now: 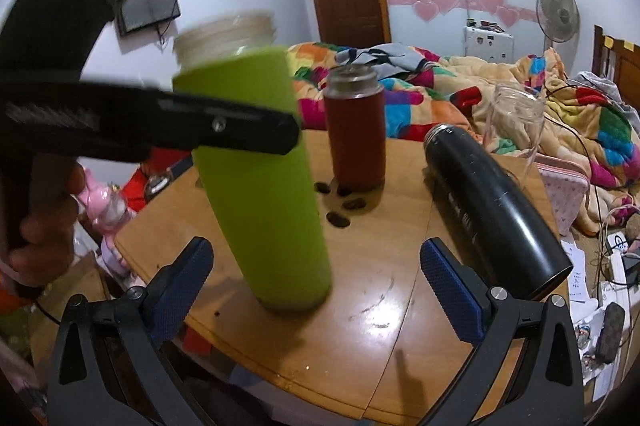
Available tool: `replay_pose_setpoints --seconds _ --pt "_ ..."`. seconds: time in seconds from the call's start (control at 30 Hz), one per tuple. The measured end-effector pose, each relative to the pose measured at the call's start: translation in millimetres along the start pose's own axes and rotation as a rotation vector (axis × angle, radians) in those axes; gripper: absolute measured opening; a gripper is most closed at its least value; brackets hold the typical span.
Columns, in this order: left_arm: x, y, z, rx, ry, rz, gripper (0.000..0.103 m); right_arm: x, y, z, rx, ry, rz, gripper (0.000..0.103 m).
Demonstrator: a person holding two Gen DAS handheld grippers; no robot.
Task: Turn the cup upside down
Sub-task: 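Move the left gripper to the lime-green tumbler and close around it, then lift the green tumbler with the left gripper and tilt it onto its side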
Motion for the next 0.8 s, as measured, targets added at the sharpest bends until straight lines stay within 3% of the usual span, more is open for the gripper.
replay_pose_setpoints --seconds 0.1,0.17,0.23,0.3,0.33,0.53,0.6,0.73,0.8 --pt "5 2 1 -0.022 -0.04 -0.052 0.062 -7 2 -5 0.009 0.002 0.066 0.103" --pt "4 4 2 -0.036 -0.078 -0.083 0.062 -8 6 -7 0.002 -0.013 0.06 0.102" --pt "1 3 3 -0.042 -0.114 -0.107 0.062 -6 14 -11 -0.021 -0.027 0.043 0.092" --pt "-2 2 2 -0.041 -0.14 -0.115 0.062 -5 18 -14 -0.039 -0.016 0.052 0.071" --pt "-4 0 2 -0.039 -0.149 -0.121 0.062 -3 20 -14 -0.051 -0.01 0.048 0.067" --pt "-13 1 2 -0.023 -0.18 -0.137 0.063 -9 20 -13 -0.029 -0.054 0.03 0.066" --pt "-16 2 2 -0.013 -0.19 -0.123 0.063 -9 21 -14 -0.023 -0.061 0.023 0.066" --pt "-27 9 -1 0.001 -0.167 -0.004 0.071 -10 26 -13 -0.021 -0.08 0.02 0.065" --pt "-36 16 -7 -0.01 -0.191 0.021 0.073 -13 27 -14 -0.023 -0.092 0.025 0.064"
Point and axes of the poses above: each gripper's, at about its wrist camera, not at the fingertips, and y roughly the way its jaws point, x to its right, z to its top, the point moved 6 cm from there along y, roughly the way its jaws point, and after that the axes turned 13 degrees about x, right-handed, at the moved point
